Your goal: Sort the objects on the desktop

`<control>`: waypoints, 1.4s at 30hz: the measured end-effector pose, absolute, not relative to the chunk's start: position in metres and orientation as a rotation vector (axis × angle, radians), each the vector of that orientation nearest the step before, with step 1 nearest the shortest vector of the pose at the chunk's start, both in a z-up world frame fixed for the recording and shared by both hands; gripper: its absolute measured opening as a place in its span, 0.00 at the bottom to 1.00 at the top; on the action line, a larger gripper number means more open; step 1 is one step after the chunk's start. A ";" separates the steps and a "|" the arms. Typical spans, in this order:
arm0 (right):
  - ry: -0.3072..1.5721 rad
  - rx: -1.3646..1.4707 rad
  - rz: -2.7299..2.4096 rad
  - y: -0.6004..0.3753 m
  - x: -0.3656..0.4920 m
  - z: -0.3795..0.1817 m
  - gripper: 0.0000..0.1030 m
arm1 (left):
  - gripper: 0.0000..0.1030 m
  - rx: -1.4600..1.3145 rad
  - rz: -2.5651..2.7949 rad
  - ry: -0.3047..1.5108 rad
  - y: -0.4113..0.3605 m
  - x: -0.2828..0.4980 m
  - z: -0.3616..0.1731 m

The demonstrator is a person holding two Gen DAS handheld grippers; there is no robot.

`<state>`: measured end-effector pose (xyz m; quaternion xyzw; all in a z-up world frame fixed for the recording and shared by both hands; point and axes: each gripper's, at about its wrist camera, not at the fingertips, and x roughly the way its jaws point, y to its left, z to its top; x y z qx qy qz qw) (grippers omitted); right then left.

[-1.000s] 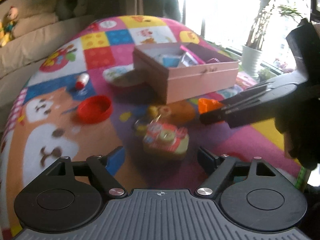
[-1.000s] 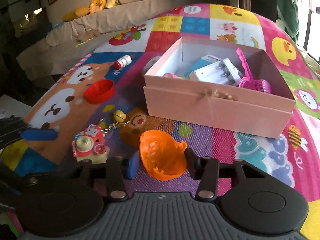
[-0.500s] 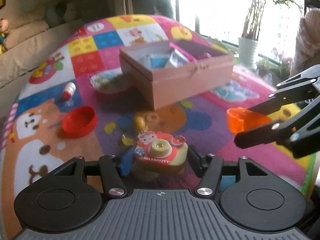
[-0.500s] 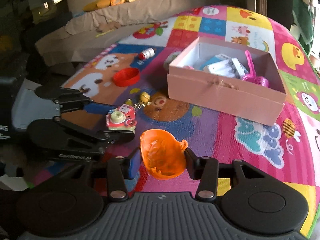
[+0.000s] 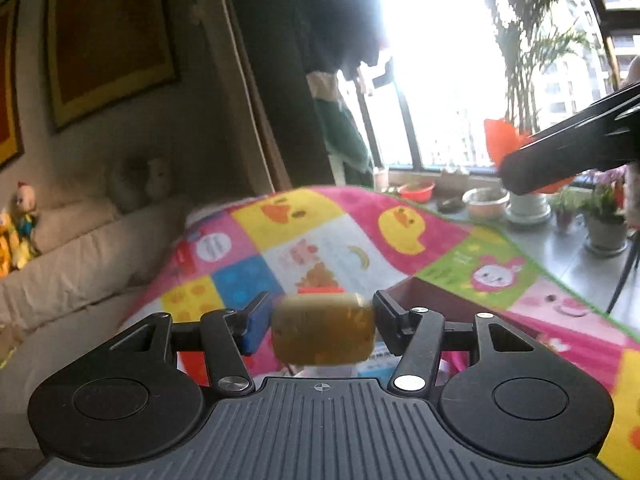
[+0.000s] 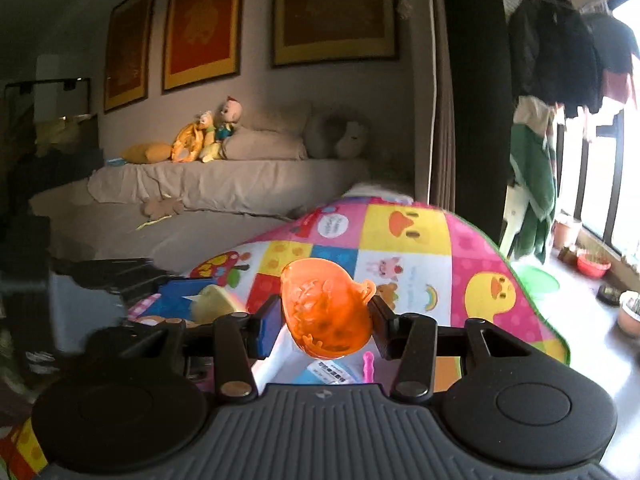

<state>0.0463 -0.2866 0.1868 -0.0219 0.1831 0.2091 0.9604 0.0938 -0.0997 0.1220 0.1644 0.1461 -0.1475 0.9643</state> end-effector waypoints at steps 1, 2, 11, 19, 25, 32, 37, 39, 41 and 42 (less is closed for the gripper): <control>0.390 -0.034 0.417 -0.288 0.056 0.181 0.45 | 0.58 0.326 -0.299 0.316 -0.104 0.110 0.114; 0.416 -0.021 0.410 -0.289 0.067 0.175 0.45 | 0.56 0.316 -0.296 0.328 -0.108 0.122 0.108; 0.534 -0.003 0.316 -0.305 0.122 0.130 0.45 | 0.80 0.159 -0.361 0.501 -0.075 0.123 0.064; 0.635 0.017 0.331 -0.291 0.174 0.106 0.45 | 0.92 0.113 -0.332 0.600 -0.030 0.058 0.041; 0.727 -0.047 0.246 -0.271 0.225 0.080 0.53 | 0.93 0.086 -0.235 0.651 0.005 0.037 0.025; 0.735 0.052 0.244 -0.278 0.218 0.097 0.65 | 0.97 0.021 -0.094 0.657 0.053 0.019 0.014; 0.711 -0.028 0.366 -0.221 0.193 0.119 0.70 | 0.97 -0.020 -0.047 0.673 0.065 0.016 0.006; 0.725 -0.049 0.447 -0.187 0.187 0.123 0.72 | 0.97 -0.031 -0.042 0.660 0.065 0.014 0.007; 0.769 -0.052 0.528 -0.149 0.187 0.121 0.71 | 0.98 -0.040 -0.050 0.655 0.065 0.014 0.006; 0.791 -0.057 0.560 -0.128 0.189 0.118 0.69 | 0.98 -0.045 -0.050 0.659 0.066 0.015 0.006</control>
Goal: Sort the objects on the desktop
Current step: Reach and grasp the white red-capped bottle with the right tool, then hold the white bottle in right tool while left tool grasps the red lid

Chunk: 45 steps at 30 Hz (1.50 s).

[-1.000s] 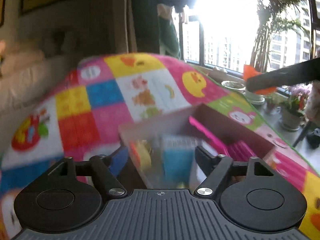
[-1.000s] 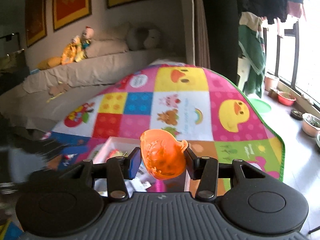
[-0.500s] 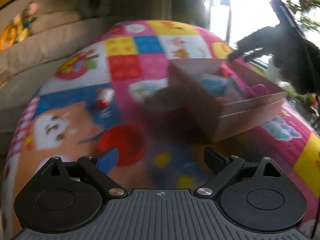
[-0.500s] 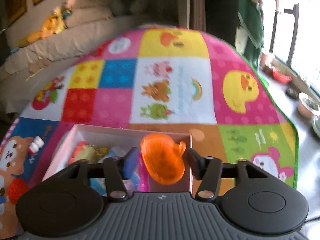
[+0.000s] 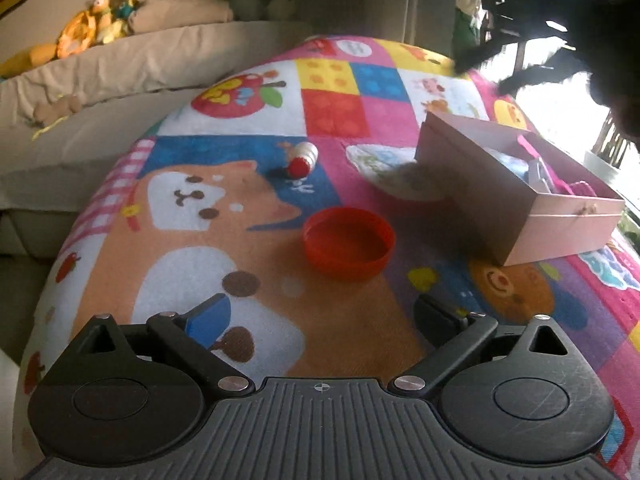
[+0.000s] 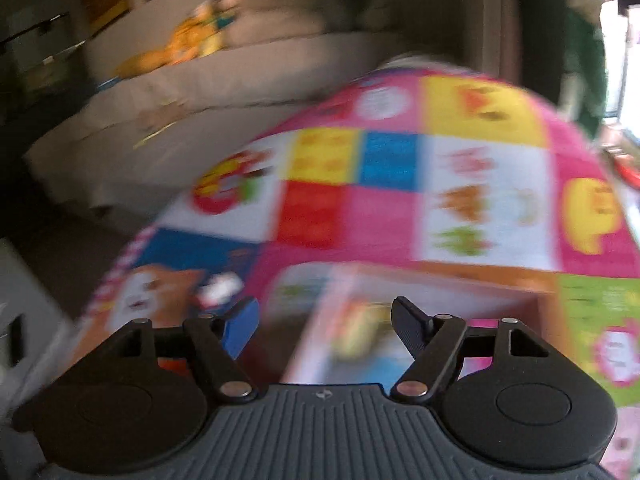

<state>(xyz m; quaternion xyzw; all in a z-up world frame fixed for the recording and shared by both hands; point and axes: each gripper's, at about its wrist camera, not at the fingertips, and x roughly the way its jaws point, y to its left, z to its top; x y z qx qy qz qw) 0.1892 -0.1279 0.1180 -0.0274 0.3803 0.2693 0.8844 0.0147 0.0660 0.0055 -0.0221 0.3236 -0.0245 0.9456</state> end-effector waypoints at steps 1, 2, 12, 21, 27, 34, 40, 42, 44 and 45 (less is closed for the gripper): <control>0.803 -0.069 0.584 -0.111 0.192 0.115 0.67 | 0.98 -0.052 -0.048 0.662 0.067 0.015 0.005; 0.809 -0.089 0.603 -0.091 0.195 0.109 0.63 | 0.98 -0.062 -0.049 0.662 0.068 0.015 0.005; 0.963 -0.196 0.480 0.028 0.241 0.031 0.45 | 1.00 -0.136 -0.072 0.664 0.077 0.016 0.003; 0.889 -0.191 0.614 -0.007 0.199 0.062 0.24 | 1.00 -0.135 -0.072 0.664 0.075 0.015 0.003; 0.820 -0.140 0.712 -0.090 0.121 0.100 0.24 | 1.00 -0.126 -0.069 0.668 0.074 0.016 0.003; 0.830 -0.180 0.641 -0.170 0.040 0.070 0.24 | 1.00 -0.106 -0.060 0.674 0.071 0.016 0.003; 0.837 -0.168 0.532 -0.201 0.019 0.023 0.24 | 1.00 -0.016 -0.025 0.706 0.058 0.021 0.001; 0.769 -0.194 0.486 -0.205 0.016 0.017 0.26 | 1.00 0.016 -0.015 0.717 0.053 0.022 0.001; 0.721 -0.162 0.457 -0.210 0.015 0.014 0.35 | 1.00 0.032 -0.009 0.720 0.052 0.023 0.001; 0.706 -0.133 0.450 -0.216 0.014 0.013 0.42 | 1.00 0.038 -0.006 0.718 0.051 0.023 0.002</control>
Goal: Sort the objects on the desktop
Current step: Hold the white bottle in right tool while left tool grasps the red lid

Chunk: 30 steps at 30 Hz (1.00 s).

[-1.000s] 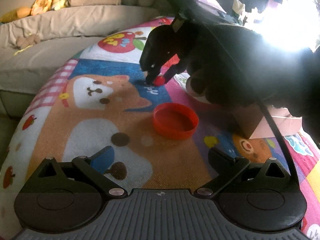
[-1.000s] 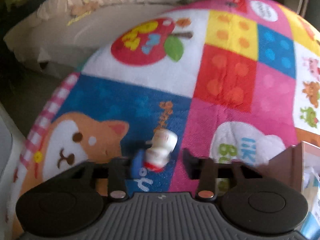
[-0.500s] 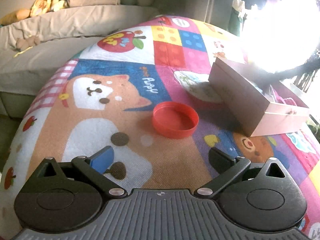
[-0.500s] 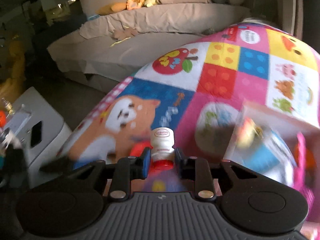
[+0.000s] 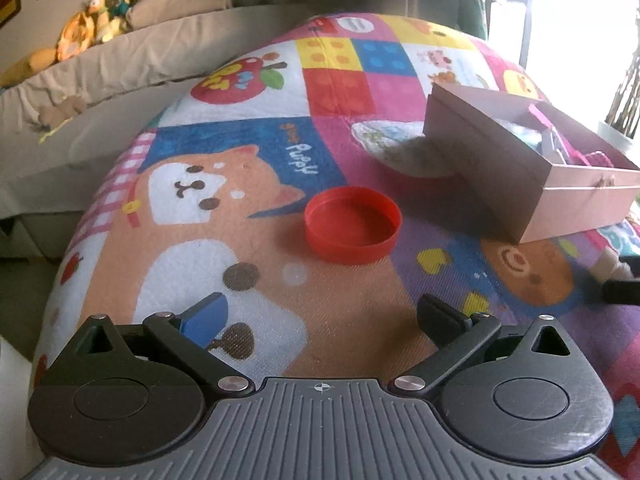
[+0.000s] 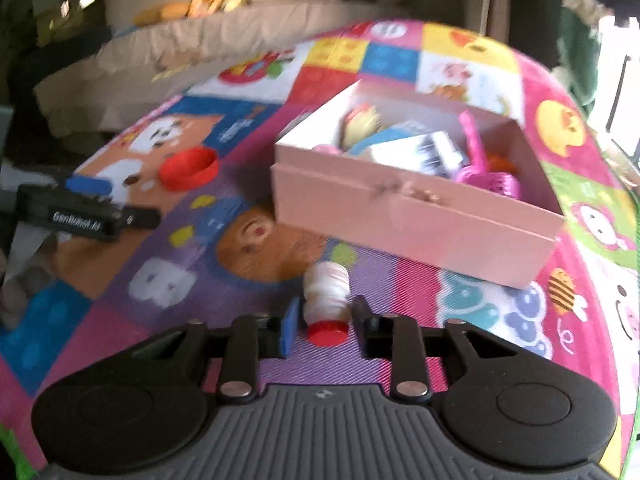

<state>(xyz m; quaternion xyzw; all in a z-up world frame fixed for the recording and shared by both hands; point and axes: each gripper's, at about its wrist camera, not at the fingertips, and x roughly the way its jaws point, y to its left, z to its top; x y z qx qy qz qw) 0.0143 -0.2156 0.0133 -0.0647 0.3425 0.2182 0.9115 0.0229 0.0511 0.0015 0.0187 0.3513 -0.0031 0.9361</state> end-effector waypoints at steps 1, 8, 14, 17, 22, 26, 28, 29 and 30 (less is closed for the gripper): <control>0.689 -0.097 0.442 -0.220 0.015 0.012 0.45 | 1.00 0.044 -0.001 0.714 0.050 0.023 0.002; 0.653 0.047 0.411 -0.247 0.017 0.006 0.69 | 1.00 0.009 -0.006 0.707 0.034 0.052 0.011; 0.643 0.094 0.401 -0.252 0.019 0.005 0.77 | 0.95 0.009 0.023 0.712 0.015 0.081 0.010; 0.647 0.108 0.406 -0.254 0.020 0.005 0.79 | 0.74 0.020 0.037 0.721 0.013 0.083 0.008; 0.655 0.109 0.411 -0.253 0.021 0.003 0.79 | 0.67 0.005 -0.007 0.723 0.017 0.065 0.011; 0.668 0.100 0.416 -0.251 0.022 0.002 0.79 | 0.67 0.024 -0.123 0.734 0.008 0.026 0.011; 0.680 0.087 0.420 -0.248 0.023 0.002 0.81 | 0.67 0.040 -0.196 0.739 -0.001 0.004 0.012; 0.686 0.076 0.420 -0.247 0.023 0.001 0.81 | 0.69 0.041 -0.227 0.742 -0.005 -0.005 0.012; 0.689 0.062 0.417 -0.244 0.023 0.001 0.82 | 0.72 0.047 -0.256 0.744 -0.010 -0.012 0.012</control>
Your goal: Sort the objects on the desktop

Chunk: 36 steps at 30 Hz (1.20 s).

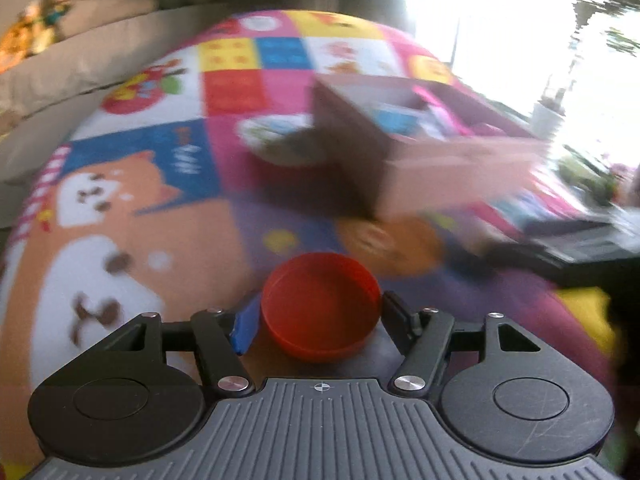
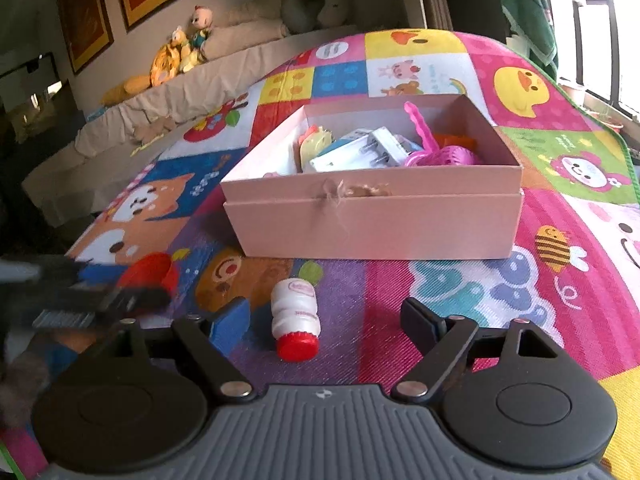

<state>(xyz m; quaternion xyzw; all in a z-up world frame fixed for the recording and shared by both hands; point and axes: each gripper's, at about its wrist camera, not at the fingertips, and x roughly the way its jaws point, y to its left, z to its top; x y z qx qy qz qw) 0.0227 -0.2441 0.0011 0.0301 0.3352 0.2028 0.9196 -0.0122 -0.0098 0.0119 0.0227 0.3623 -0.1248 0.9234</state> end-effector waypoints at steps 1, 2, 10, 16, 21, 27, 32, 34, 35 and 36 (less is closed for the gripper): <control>0.689 0.043 0.412 -0.241 0.022 0.001 0.82 | 0.82 0.062 -0.276 0.746 -0.015 -0.019 0.011; 0.686 0.020 0.406 -0.238 0.020 0.001 0.82 | 0.91 0.087 -0.278 0.746 -0.021 -0.025 0.010; 0.727 -0.140 0.383 -0.221 0.007 0.003 0.73 | 0.99 0.112 -0.236 0.741 -0.026 -0.032 0.001; 0.625 -0.322 0.154 -0.229 0.005 0.009 0.73 | 1.00 0.108 -0.238 0.734 -0.025 -0.032 0.000; 0.677 -0.156 0.262 -0.236 0.006 0.017 0.67 | 1.00 0.105 -0.238 0.733 -0.025 -0.031 0.000; 0.682 -0.191 0.330 -0.217 0.014 0.006 0.58 | 1.00 0.105 -0.238 0.733 -0.026 -0.031 0.000; 0.689 -0.200 0.364 -0.218 0.022 0.005 0.58 | 1.00 0.105 -0.238 0.733 -0.026 -0.031 0.000; 0.695 -0.200 0.379 -0.221 0.020 0.006 0.58 | 1.00 0.104 -0.238 0.733 -0.025 -0.032 0.000; 0.702 -0.194 0.385 -0.224 0.019 0.006 0.58 | 1.00 0.104 -0.238 0.732 -0.025 -0.031 0.000; 0.708 -0.186 0.386 -0.225 0.018 0.006 0.58 | 1.00 0.104 -0.238 0.733 -0.025 -0.032 0.000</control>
